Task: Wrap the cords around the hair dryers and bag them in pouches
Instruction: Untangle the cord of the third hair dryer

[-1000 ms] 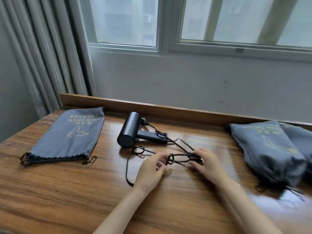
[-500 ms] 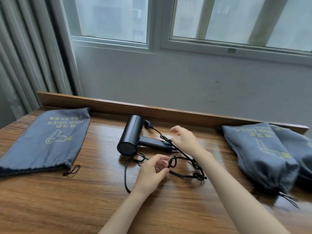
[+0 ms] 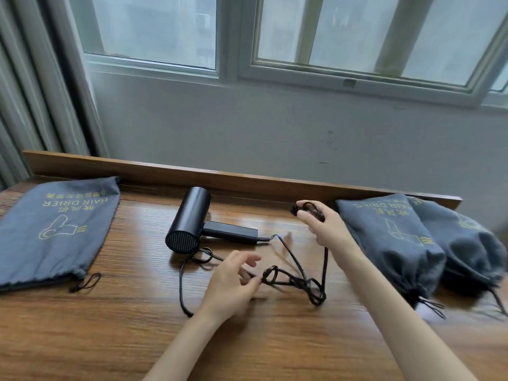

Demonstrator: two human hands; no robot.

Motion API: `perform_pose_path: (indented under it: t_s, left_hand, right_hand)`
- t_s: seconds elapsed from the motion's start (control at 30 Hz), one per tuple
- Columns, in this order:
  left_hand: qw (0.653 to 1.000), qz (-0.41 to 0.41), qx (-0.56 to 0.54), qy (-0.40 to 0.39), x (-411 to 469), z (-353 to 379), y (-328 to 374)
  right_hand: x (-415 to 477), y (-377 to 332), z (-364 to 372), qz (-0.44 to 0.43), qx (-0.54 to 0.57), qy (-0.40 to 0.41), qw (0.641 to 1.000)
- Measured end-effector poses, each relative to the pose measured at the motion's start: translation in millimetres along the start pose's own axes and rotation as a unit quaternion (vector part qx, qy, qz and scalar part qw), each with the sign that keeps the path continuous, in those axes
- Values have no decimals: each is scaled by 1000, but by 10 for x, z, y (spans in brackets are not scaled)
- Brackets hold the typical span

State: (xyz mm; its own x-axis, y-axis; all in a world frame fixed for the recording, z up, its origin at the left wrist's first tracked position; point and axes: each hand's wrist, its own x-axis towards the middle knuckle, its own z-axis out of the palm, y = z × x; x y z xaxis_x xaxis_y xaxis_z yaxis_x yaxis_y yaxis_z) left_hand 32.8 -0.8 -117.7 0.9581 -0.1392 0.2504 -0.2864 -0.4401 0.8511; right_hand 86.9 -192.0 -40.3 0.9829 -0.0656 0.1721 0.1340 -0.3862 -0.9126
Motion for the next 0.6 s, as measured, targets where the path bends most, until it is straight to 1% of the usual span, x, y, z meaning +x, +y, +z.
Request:
perform_pose_path:
  t_s: [0.07,0.13,0.17,0.23,0.3,0.4,0.53,0.6]
  left_hand:
    - [999,-2,-50,-7,-13,30,152]
    - [991,-19,-133,-19,-12,87,347]
    - [984,-30,-174,-33,-8,132,441]
    - [977,-36,-204,-49,1,251,576]
    - [974,-28,-222,-32,-13,377,598]
    - [965,-44,-258,9,-59,444,526]
    - [948,-88,-306,15,-59,430,458]
    - [937,-104,-333,14,-59,430,477]
  right_hand:
    - [-239,3,-4,50,75,-13,996]
    - [-415,42,17,91,132,-11,987]
    - [-492,59,42,84,124,-9,989]
    - [-647,102,132,36,125,-17,991]
    - [-753,156,219,-1,146,-13,989]
    - [-819,266,261,-37,125,-7,991]
    - [-879,328,277,-81,136,-12,987]
    - [-898,342,298,-101,102,0,990]
